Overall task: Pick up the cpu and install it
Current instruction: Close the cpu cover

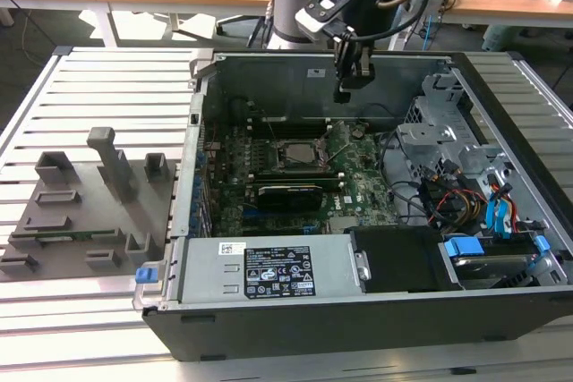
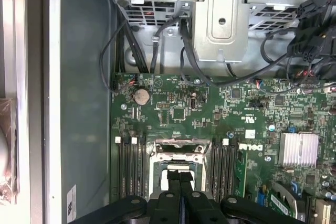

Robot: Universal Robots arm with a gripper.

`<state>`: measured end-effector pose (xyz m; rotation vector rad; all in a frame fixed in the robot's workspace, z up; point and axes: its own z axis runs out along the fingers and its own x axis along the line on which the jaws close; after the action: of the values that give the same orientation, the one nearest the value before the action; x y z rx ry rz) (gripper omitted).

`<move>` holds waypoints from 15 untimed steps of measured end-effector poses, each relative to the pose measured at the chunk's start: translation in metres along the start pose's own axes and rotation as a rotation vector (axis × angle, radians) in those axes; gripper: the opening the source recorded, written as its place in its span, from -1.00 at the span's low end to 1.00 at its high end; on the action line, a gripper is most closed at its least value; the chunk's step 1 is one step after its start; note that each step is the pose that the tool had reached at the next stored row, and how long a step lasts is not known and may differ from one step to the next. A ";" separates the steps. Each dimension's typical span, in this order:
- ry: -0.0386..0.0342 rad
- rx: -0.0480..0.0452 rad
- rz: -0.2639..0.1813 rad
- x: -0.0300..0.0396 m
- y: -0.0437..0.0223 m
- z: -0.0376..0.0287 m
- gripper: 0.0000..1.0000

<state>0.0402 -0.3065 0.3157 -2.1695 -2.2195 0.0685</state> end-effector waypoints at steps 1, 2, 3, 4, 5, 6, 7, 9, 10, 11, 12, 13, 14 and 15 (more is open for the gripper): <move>0.0000 0.0004 0.000 -0.0001 0.0033 -0.0002 -0.79; 0.0000 0.0006 0.000 -0.0002 0.0052 -0.0003 -0.79; 0.0000 0.0008 0.000 -0.0002 0.0067 -0.0003 -0.79; 0.0001 0.0011 0.000 -0.0002 0.0091 -0.0004 -0.79; 0.0001 0.0018 0.000 -0.0002 0.0114 -0.0002 -0.79; 0.0000 0.0024 0.000 -0.0003 0.0129 0.0000 -0.79; -0.0002 0.0033 0.000 -0.0003 0.0151 0.0004 -0.79; 0.0001 0.0043 0.000 -0.0002 0.0178 0.0016 -0.79; 0.0002 0.0062 0.000 -0.0001 0.0210 0.0038 -0.79; 0.0002 0.0082 0.000 0.0003 0.0230 0.0069 -0.79; 0.0002 0.0095 0.000 0.0007 0.0245 0.0094 -0.79; 0.0001 0.0107 0.000 0.0011 0.0260 0.0115 -0.79; 0.0002 0.0118 0.000 0.0014 0.0272 0.0136 -0.79; 0.0003 0.0122 0.000 0.0017 0.0283 0.0149 -0.79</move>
<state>0.0676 -0.3043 0.2992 -2.1632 -2.2130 0.0814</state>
